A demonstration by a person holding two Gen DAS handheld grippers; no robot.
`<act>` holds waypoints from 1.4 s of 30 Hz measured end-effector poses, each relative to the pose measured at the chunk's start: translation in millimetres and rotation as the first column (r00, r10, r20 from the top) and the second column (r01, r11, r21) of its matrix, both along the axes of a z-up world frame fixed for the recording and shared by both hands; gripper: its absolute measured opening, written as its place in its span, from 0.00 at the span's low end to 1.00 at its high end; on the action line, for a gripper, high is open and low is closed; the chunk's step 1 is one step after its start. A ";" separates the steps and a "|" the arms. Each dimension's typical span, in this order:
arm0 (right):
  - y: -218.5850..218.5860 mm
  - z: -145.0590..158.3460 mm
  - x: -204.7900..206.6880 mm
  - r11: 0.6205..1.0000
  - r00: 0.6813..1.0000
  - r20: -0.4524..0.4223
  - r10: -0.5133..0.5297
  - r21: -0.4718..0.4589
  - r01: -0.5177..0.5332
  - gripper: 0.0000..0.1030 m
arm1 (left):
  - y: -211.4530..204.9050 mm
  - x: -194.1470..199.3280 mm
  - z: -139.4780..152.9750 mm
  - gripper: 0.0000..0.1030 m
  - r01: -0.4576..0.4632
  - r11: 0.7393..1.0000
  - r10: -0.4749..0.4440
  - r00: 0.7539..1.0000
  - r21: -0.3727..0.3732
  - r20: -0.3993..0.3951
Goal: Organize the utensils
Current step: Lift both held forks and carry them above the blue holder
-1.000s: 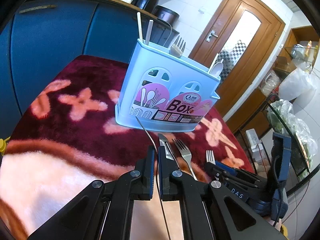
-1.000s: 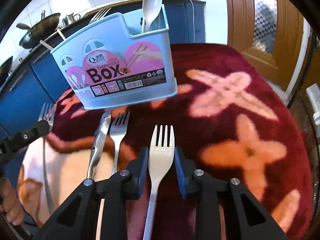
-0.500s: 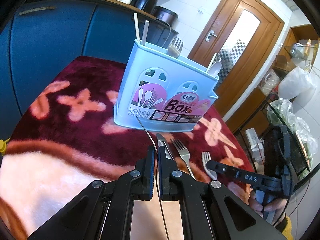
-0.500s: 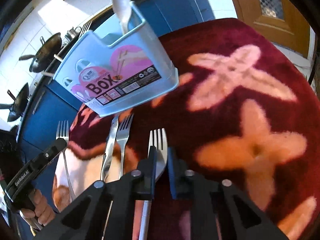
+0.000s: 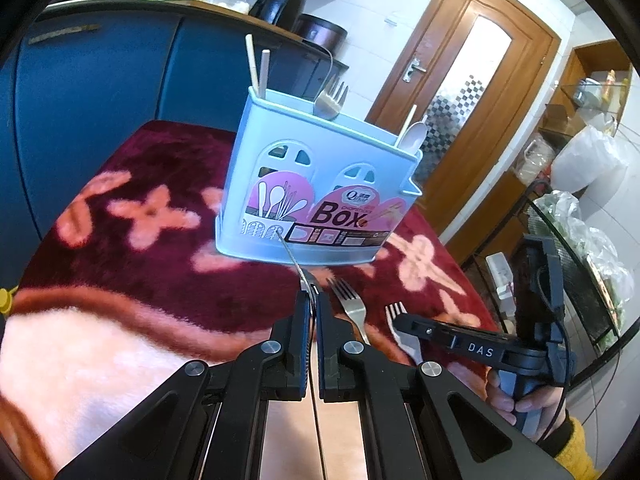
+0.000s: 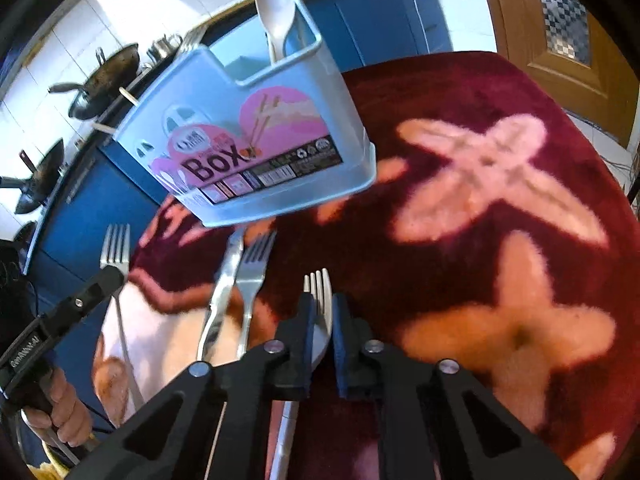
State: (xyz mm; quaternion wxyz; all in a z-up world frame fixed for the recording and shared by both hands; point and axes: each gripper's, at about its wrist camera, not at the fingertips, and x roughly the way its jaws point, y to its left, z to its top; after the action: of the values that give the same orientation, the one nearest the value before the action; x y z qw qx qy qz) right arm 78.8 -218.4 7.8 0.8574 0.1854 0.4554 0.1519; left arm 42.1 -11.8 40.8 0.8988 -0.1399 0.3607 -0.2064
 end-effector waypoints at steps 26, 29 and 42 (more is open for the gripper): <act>-1.4 105.6 -65.5 0.989 0.907 0.396 -0.143 0.031 0.143 0.04 | 1.3 -23.9 60.0 0.01 -0.016 1.000 0.016 0.981 -0.003 0.195; -0.9 115.9 -64.0 0.988 0.893 0.426 -0.148 0.019 0.154 0.04 | 0.9 -21.4 68.7 0.01 -0.022 1.000 0.021 0.975 0.000 0.219; -5.7 140.2 -45.5 0.982 0.863 0.474 -0.176 0.019 0.190 0.04 | -1.1 -0.9 113.2 0.01 -0.073 0.997 0.060 0.941 0.028 0.332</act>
State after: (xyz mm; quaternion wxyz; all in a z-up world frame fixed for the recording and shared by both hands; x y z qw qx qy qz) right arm 33.3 -224.1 147.9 0.9555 0.1730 0.2148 0.1043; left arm 41.2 -12.9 153.9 0.9556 -0.0975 0.2039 -0.1891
